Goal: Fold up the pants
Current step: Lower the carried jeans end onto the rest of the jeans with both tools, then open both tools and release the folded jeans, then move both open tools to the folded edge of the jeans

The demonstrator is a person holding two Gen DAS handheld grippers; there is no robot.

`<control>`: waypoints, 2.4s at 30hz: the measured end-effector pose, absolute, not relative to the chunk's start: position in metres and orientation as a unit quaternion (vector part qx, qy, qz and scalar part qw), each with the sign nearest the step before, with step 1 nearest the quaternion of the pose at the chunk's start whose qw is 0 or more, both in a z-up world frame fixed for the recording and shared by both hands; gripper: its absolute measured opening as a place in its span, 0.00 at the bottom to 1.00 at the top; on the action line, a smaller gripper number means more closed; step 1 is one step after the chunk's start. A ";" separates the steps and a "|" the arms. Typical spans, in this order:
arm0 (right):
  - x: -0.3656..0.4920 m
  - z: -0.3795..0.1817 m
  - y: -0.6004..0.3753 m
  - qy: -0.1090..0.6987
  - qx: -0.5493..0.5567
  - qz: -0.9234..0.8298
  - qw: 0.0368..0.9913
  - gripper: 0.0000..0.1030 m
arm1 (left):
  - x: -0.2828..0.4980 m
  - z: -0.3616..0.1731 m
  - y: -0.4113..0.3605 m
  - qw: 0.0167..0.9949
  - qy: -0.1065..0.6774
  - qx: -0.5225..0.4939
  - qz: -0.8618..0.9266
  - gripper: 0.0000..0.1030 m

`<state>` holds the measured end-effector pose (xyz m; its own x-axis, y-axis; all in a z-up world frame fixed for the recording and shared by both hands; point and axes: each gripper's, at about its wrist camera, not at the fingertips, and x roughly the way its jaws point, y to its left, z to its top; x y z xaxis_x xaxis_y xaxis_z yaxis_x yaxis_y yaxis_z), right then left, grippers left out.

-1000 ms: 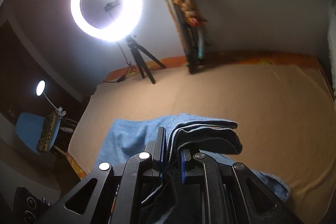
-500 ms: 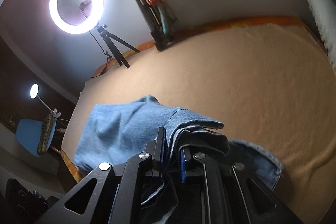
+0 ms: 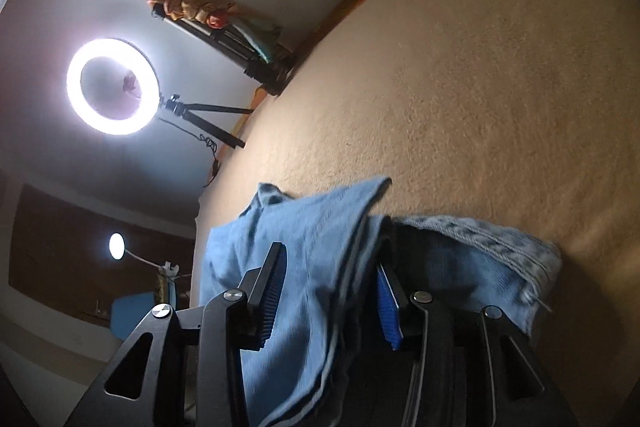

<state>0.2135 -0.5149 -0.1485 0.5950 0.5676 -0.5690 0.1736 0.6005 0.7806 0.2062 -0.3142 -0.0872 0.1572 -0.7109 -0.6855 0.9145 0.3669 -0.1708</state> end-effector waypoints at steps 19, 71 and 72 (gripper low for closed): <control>0.205 -0.111 -0.471 0.429 0.138 0.040 0.892 0.04 | 0.193 -0.101 -0.325 0.727 0.385 0.147 -0.549 0.16; 0.065 -0.090 -0.425 0.466 0.200 0.089 0.857 0.10 | 0.304 -0.139 0.015 0.894 0.405 0.028 -0.188 0.42; 0.065 -0.088 -0.427 0.466 0.195 0.083 0.859 0.10 | 0.305 -0.141 0.013 0.894 0.406 0.038 -0.187 0.42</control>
<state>0.0649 -0.4273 -0.0881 0.5514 0.3250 -0.7683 0.0381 0.9102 0.4124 0.3050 0.0127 -0.1409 0.6005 -0.3035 -0.7398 0.3645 0.9274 -0.0846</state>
